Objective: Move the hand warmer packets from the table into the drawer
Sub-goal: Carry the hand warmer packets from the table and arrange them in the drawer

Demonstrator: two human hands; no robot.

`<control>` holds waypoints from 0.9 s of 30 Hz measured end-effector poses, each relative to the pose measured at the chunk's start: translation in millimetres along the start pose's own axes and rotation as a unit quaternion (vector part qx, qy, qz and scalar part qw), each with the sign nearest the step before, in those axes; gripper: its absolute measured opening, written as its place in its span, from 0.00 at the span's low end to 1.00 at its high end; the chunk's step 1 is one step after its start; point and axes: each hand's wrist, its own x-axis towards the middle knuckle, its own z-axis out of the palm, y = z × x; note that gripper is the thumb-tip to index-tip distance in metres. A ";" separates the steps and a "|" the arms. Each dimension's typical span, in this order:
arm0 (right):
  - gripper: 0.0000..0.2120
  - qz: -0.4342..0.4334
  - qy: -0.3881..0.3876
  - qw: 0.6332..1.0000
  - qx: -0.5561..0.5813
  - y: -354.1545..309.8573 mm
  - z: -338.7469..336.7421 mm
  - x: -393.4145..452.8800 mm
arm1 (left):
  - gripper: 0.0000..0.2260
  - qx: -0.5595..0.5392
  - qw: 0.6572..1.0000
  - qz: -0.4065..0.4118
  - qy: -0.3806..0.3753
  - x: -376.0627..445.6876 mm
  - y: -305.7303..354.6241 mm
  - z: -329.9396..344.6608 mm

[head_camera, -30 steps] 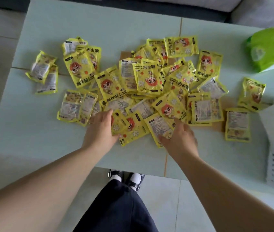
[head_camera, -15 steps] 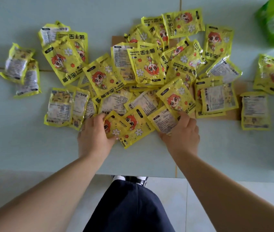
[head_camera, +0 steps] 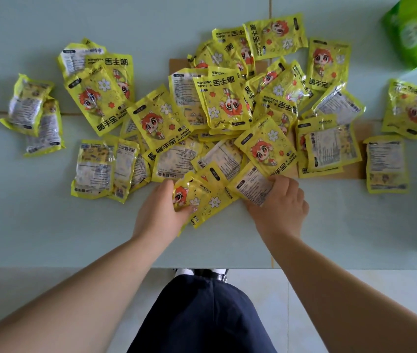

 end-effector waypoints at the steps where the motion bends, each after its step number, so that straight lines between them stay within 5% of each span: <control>1: 0.32 -0.006 -0.001 1.000 -0.007 1.0 -1.5 1.2 | 0.17 0.005 1.000 0.006 0.000 1.1 2.3 1.0; 9: 0.04 -0.052 -0.050 0.997 0.029 19.6 -26.3 -12.1 | 0.21 0.095 0.992 0.065 0.046 8.1 21.1 19.9; 15: 0.10 -0.087 -0.016 0.989 0.121 20.6 -48.6 11.4 | 0.21 0.175 0.983 0.035 0.049 10.8 29.6 31.6; 19: 0.27 -0.089 -0.043 0.990 0.105 3.5 -57.3 46.3 | 0.19 0.120 0.990 0.044 0.058 12.6 29.6 30.1; 27: 0.21 -0.036 -0.036 0.999 0.003 -15.7 -43.4 61.7 | 0.27 -0.020 0.999 0.042 0.018 9.2 20.6 7.7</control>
